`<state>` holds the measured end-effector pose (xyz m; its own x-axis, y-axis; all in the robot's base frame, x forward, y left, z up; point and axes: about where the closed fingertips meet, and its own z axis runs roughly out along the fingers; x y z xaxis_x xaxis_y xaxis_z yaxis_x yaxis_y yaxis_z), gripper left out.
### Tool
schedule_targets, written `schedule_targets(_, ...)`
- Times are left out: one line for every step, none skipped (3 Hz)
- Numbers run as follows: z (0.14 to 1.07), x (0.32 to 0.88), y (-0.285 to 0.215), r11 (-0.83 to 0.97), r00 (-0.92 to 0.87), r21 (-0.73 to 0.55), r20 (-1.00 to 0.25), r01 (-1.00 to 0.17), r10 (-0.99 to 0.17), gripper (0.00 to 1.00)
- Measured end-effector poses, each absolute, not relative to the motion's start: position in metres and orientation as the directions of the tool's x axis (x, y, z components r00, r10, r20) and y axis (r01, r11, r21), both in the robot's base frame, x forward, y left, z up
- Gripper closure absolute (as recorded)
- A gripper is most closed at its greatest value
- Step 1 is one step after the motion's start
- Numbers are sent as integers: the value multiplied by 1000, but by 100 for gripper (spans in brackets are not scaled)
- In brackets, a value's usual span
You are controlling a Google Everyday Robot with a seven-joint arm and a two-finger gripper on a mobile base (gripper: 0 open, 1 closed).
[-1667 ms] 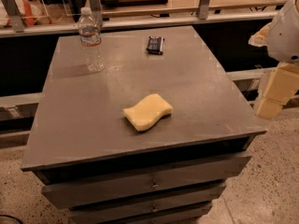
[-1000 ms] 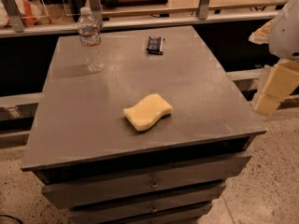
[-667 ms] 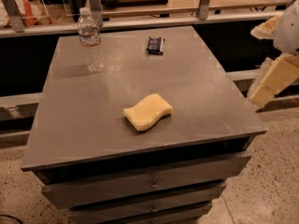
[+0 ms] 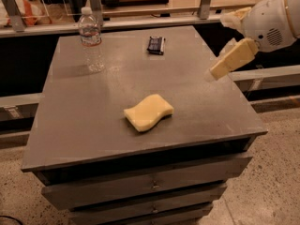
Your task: Knock water bottle over
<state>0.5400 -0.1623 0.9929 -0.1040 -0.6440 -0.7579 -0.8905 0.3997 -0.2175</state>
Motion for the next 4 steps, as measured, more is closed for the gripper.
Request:
schedule_targets(985, 581, -124, 383, -84, -151, -843, -911, -531, 0)
schedule_targets(979, 613, -84, 331, -43, -126, -886, -935, -461, 0)
schedule_targets(982, 637, -47, 264, 26, -142, -917, -954, -398, 0)
schedule_targets(986, 646, -15, 219, 67, -154, -931, -964, -360, 0)
